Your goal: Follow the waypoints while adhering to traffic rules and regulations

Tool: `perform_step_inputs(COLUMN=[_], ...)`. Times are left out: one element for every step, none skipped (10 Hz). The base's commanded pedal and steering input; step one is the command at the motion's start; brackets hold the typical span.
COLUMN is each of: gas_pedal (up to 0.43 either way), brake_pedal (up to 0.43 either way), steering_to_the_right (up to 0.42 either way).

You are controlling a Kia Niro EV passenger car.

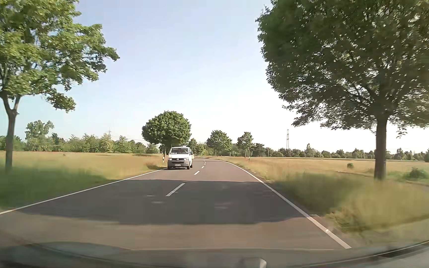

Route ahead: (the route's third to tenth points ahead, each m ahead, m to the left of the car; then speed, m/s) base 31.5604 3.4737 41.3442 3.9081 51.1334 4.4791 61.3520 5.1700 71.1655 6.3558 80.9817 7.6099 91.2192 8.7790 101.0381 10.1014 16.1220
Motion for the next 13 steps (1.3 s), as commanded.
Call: perform_step_inputs(gas_pedal=[0.087,0.087,0.087,0.087,0.087,0.087,0.087,0.098,0.098,0.098,0.098,0.098,0.098], brake_pedal=[0.030,0.030,0.030,0.030,0.030,0.030,0.030,0.030,0.030,0.030,0.030,0.030,0.030], steering_to_the_right=[-0.007,-0.007,-0.007,-0.007,-0.007,-0.007,-0.007,-0.006,-0.006,-0.007,-0.006,-0.007,-0.007])
